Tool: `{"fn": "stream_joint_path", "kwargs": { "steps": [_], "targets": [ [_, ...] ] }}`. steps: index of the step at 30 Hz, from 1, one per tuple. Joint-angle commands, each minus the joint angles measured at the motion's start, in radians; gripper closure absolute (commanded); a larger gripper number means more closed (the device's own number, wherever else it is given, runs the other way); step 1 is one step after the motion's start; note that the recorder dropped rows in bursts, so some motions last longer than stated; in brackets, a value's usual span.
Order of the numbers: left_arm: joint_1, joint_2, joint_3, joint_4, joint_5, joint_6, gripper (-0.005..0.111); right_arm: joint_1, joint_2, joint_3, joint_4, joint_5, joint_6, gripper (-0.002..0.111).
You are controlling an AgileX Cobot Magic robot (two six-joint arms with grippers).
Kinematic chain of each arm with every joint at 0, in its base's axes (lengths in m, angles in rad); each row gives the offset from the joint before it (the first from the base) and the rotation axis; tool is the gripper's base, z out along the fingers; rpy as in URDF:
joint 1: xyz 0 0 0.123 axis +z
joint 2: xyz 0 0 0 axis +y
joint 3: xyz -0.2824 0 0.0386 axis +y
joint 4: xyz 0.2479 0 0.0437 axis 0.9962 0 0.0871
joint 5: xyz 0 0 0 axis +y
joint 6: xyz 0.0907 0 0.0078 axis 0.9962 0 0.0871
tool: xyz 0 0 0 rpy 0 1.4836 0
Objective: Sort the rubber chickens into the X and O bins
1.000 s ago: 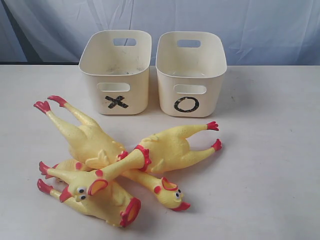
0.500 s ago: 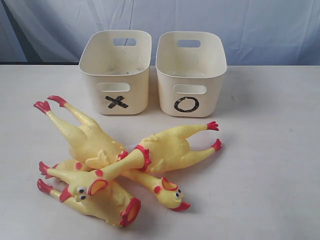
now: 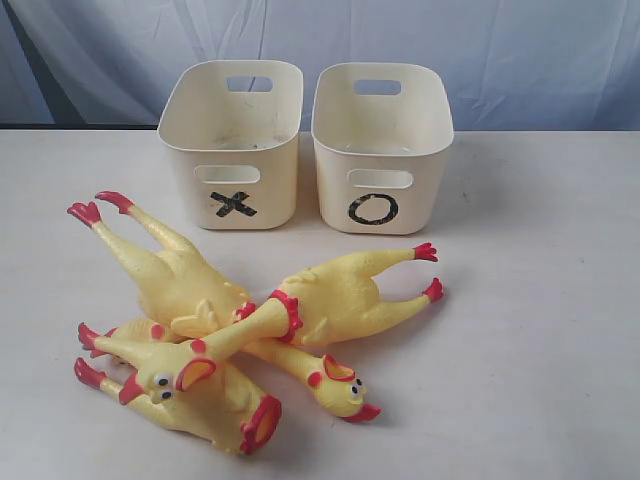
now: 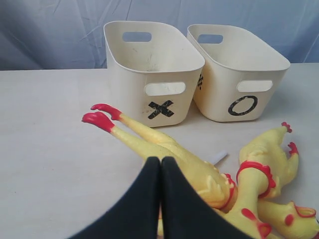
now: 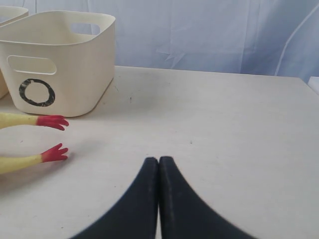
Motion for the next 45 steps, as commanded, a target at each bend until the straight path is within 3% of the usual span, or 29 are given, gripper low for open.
{"fn": "stream_joint_path", "kwargs": {
  "steps": [1, 14, 21, 32, 36, 45],
  "targets": [
    [-0.01, 0.004, -0.006, -0.016, 0.007, 0.003, 0.106, -0.008, -0.005, 0.001, 0.001, -0.014, -0.002, 0.109],
    [-0.01, 0.004, -0.006, -0.025, 0.017, 0.003, 0.106, -0.008, -0.005, 0.001, -0.008, -0.03, -0.002, 0.109],
    [-0.01, 0.004, -0.006, -0.025, 0.017, 0.006, 0.106, -0.008, -0.005, 0.001, 0.19, -0.192, 0.0, 0.109],
    [-0.01, 0.004, -0.006, -0.025, 0.017, 0.01, 0.106, -0.008, -0.005, 0.001, 0.204, -0.256, 0.0, 0.109],
    [-0.01, 0.004, -0.006, -0.025, 0.017, 0.01, 0.106, -0.008, -0.005, 0.001, 0.201, -0.36, 0.0, 0.109],
    [-0.01, 0.004, -0.006, -0.019, 0.015, 0.01, 0.106, -0.008, -0.005, 0.001, 0.496, -0.566, 0.118, 0.109]
  ]
}}
